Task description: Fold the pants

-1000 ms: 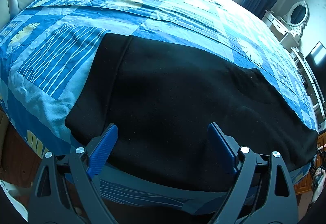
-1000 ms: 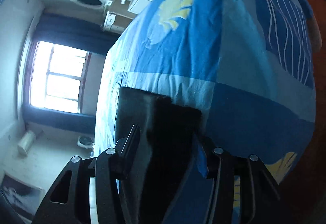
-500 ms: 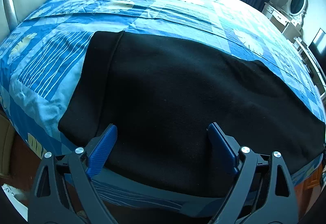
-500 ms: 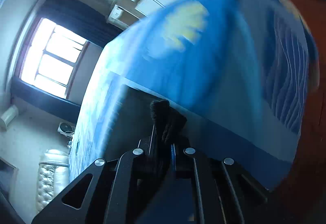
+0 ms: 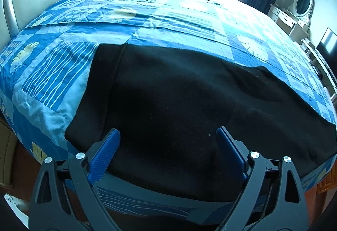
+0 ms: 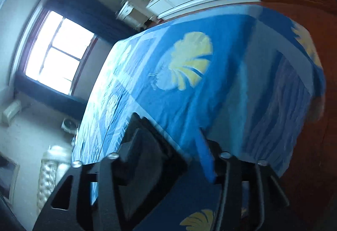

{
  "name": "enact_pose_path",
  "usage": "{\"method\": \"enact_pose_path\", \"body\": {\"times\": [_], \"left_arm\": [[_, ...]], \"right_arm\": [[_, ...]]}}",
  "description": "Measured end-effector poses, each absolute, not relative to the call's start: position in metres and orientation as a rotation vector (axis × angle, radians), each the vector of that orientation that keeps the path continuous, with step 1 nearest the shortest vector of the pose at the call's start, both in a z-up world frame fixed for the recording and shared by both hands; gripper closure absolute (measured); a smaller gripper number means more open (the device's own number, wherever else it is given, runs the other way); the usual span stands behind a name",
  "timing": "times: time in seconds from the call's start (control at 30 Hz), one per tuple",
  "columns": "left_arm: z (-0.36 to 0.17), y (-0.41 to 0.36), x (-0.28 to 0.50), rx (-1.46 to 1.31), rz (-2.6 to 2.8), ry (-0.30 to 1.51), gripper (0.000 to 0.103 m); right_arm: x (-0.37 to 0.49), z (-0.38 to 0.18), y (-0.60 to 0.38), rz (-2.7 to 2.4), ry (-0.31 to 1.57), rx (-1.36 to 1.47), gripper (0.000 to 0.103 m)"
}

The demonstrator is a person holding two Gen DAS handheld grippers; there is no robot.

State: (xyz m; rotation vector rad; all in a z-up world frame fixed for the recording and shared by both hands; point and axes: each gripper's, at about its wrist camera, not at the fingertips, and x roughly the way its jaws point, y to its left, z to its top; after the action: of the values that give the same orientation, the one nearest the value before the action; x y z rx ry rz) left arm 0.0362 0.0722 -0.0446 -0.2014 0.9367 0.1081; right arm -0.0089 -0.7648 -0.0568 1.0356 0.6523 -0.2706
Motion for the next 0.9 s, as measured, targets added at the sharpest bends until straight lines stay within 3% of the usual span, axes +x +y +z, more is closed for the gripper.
{"method": "enact_pose_path", "body": {"times": [0.37,0.4,0.5,0.7,0.9], "left_arm": [[-0.035,0.101,0.038,-0.208,0.165,0.922,0.011],[-0.036,0.103,0.038,-0.209,0.169,0.924,0.011],[-0.040,0.109,0.036,-0.211,0.179,0.933,0.011],[-0.042,0.114,0.032,-0.200,0.172,0.942,0.011],[-0.036,0.115,0.023,-0.204,0.148,0.943,0.011]], "right_arm": [[0.067,-0.077,-0.736,-0.070,0.936,0.904,0.044],[0.073,-0.076,-0.732,-0.084,0.965,0.844,0.050],[0.080,-0.074,-0.714,-0.056,1.050,0.741,0.080],[0.076,-0.045,-0.700,-0.048,1.004,0.736,0.081],[0.065,0.028,-0.671,0.052,0.862,0.737,0.081]]}}
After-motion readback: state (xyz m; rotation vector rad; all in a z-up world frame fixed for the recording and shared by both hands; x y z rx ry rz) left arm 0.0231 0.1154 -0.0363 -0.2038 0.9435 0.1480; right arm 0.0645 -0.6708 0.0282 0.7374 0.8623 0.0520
